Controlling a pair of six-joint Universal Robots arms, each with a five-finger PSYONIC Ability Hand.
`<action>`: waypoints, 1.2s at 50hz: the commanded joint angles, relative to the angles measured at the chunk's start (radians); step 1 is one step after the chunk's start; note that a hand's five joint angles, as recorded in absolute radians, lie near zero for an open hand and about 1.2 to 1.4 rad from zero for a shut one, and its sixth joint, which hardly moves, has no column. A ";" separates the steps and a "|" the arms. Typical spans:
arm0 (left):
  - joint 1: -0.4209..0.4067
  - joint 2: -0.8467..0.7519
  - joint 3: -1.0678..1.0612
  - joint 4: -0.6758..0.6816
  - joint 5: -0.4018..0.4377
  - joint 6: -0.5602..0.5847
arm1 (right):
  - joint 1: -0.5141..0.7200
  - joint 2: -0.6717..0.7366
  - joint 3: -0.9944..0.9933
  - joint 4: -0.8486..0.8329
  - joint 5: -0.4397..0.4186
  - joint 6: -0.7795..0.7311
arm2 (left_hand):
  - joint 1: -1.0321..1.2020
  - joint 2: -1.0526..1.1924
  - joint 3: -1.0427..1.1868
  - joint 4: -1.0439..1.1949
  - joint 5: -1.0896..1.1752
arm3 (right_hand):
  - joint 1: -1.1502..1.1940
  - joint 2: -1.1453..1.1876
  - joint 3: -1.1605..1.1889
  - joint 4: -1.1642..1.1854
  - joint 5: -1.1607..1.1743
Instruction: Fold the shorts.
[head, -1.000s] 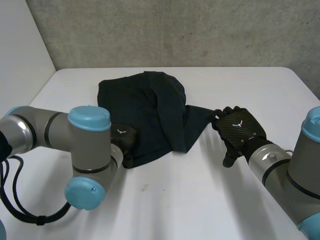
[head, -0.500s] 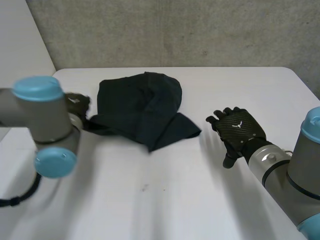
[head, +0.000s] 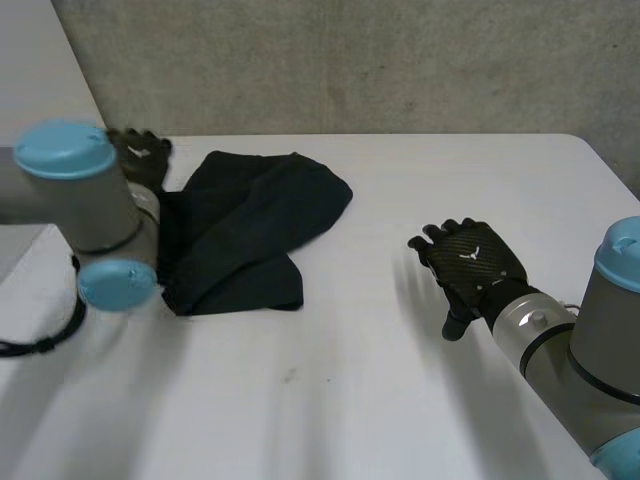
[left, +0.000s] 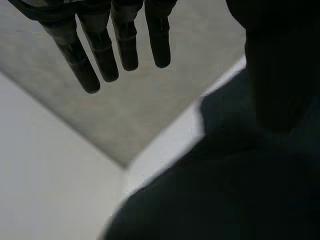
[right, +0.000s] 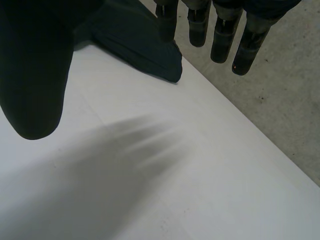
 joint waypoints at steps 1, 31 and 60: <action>-0.098 0.068 -0.116 -0.197 0.048 -0.203 | -0.001 0.000 0.004 0.000 0.000 -0.001 | -0.002 0.010 0.007 0.015 0.021 | 0.032 -0.015 -0.016 -0.061 -0.051; -0.107 0.079 -0.036 -0.276 0.076 -0.269 | -0.010 0.043 -0.083 0.001 0.041 0.110 | 1.001 1.014 1.011 1.019 1.025 | 0.032 -0.015 -0.016 -0.061 -0.051; -0.301 0.453 -0.035 -0.381 0.068 -0.244 | 0.293 0.515 -0.561 0.010 0.189 0.789 | 1.001 1.014 1.011 1.019 1.025 | 0.032 -0.015 -0.016 -0.061 -0.051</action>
